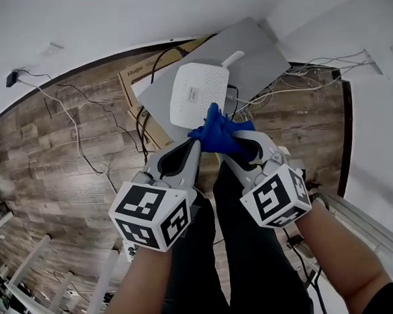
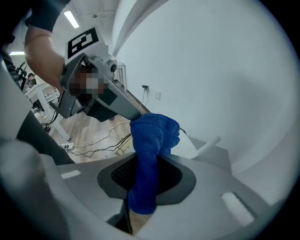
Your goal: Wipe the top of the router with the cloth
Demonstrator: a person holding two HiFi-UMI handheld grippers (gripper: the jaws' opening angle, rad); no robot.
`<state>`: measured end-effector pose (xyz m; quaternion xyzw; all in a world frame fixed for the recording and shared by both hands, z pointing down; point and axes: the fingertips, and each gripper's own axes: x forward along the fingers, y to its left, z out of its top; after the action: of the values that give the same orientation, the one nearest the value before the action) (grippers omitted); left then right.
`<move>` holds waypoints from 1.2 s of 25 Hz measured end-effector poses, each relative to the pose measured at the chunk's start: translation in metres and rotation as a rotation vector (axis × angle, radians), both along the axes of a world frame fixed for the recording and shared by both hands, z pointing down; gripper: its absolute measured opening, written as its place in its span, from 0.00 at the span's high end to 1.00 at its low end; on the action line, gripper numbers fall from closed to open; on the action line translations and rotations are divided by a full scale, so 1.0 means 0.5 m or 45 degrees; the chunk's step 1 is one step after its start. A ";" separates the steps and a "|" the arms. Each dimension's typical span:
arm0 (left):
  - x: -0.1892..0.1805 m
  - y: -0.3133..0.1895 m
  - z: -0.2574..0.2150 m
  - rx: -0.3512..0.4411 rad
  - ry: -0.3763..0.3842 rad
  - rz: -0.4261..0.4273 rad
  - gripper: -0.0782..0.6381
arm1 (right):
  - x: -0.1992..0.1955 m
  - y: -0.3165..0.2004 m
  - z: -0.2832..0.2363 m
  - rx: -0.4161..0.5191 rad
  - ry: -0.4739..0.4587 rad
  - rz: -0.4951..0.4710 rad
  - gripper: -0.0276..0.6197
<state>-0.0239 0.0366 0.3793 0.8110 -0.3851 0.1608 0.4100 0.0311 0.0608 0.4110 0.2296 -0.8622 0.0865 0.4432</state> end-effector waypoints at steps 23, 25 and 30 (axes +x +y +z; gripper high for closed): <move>-0.040 0.144 0.144 -0.107 -0.018 0.033 0.89 | -0.060 0.137 0.156 -0.164 -0.055 0.111 0.78; -0.025 0.132 0.179 -0.115 -0.017 0.041 0.89 | -0.046 0.118 0.197 -0.156 -0.027 0.104 0.78; 0.016 0.106 0.183 -0.120 -0.009 0.101 0.89 | -0.017 0.079 0.200 -0.139 -0.010 0.097 0.78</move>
<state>-0.0161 0.0897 0.4709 0.8048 -0.3462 0.1976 0.4398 0.0226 0.1001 0.5108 0.2375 -0.8485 0.1512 0.4482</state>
